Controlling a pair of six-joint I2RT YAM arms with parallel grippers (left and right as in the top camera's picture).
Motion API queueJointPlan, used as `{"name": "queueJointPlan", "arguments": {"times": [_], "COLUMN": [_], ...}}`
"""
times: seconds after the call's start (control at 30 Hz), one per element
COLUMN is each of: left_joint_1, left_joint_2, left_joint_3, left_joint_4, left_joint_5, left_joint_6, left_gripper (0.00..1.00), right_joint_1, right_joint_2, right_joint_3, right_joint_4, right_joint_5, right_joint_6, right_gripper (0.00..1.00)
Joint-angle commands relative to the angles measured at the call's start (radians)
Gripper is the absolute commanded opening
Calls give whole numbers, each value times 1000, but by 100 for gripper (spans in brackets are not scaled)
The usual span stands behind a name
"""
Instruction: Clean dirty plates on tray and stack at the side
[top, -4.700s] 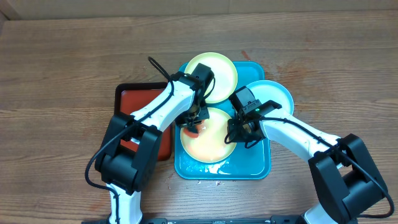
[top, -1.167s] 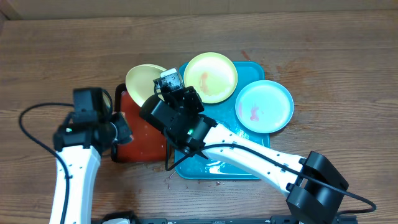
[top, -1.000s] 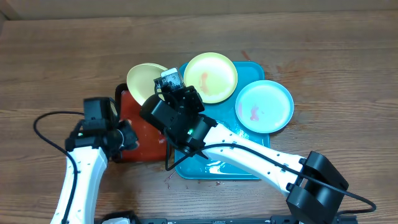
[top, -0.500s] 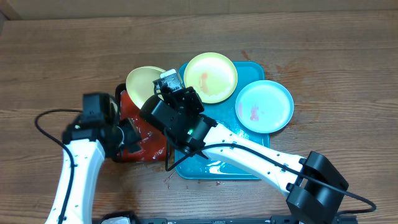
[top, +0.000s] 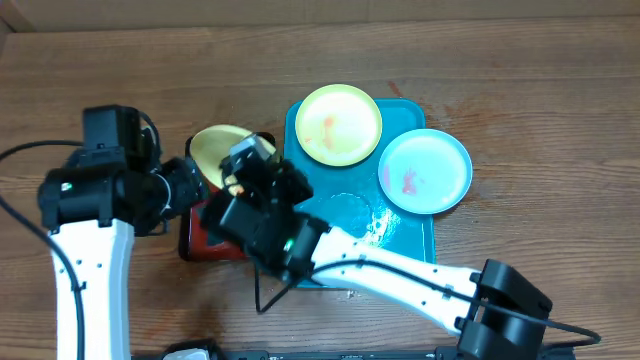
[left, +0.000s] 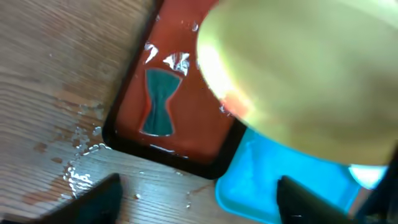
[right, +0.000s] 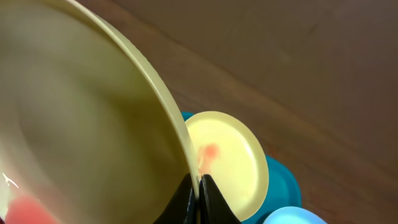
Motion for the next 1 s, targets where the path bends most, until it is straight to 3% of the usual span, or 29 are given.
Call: {"name": "queueJointPlan", "arguments": {"times": [0.0, 0.97], "left_joint_1": [31, 50], "left_joint_2": [-41, -53], "left_joint_3": [83, 105], "left_joint_4": [-21, -20], "left_joint_5": [-14, -40], "left_joint_6": [16, 16], "left_gripper": [100, 100], "right_joint_1": [31, 67], "right_joint_2": [-2, -2], "right_joint_3": [19, 19], "right_joint_4": [15, 15], "right_joint_5": [132, 200], "right_joint_6": [-32, -32], "right_gripper": [4, 4]}}
